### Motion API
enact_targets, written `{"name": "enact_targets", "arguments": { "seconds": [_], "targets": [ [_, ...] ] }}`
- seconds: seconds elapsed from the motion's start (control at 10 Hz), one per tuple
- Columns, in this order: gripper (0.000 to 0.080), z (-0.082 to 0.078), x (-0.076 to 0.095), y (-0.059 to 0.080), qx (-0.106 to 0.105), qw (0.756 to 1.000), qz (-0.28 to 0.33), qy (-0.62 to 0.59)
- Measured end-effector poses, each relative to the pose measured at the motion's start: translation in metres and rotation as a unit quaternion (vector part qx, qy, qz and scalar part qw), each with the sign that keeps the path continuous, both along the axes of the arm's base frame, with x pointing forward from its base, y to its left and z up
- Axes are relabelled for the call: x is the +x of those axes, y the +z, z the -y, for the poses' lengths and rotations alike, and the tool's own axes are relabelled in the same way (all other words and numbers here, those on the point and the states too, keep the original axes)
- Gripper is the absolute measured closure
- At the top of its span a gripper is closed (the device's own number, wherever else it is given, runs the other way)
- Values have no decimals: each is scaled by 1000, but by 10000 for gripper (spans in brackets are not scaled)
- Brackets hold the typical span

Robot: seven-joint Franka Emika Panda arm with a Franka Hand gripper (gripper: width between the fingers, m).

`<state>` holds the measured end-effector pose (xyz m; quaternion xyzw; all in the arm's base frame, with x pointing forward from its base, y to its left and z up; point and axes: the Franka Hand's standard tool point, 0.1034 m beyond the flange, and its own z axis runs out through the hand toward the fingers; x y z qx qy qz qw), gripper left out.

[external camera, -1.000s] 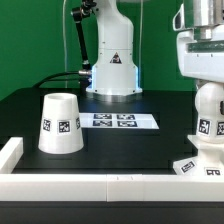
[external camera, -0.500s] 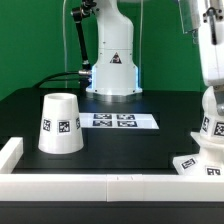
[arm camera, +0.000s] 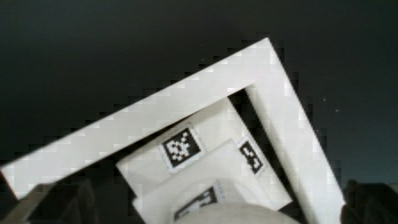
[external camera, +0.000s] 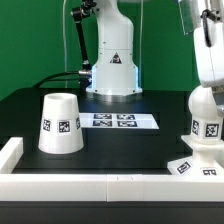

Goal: Assemble lamp

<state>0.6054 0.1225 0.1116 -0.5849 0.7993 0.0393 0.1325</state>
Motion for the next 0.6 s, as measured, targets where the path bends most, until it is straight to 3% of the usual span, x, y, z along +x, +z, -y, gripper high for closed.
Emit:
{"name": "enact_targets", "arguments": {
  "seconds": [0.2, 0.5, 0.6],
  "targets": [
    [100, -11, -4, 3, 8, 999, -21, 32],
    [100, -11, -6, 2, -1, 994, -9, 106],
    [100, -12, -13, 3, 0, 982, -19, 186]
  ]
}}
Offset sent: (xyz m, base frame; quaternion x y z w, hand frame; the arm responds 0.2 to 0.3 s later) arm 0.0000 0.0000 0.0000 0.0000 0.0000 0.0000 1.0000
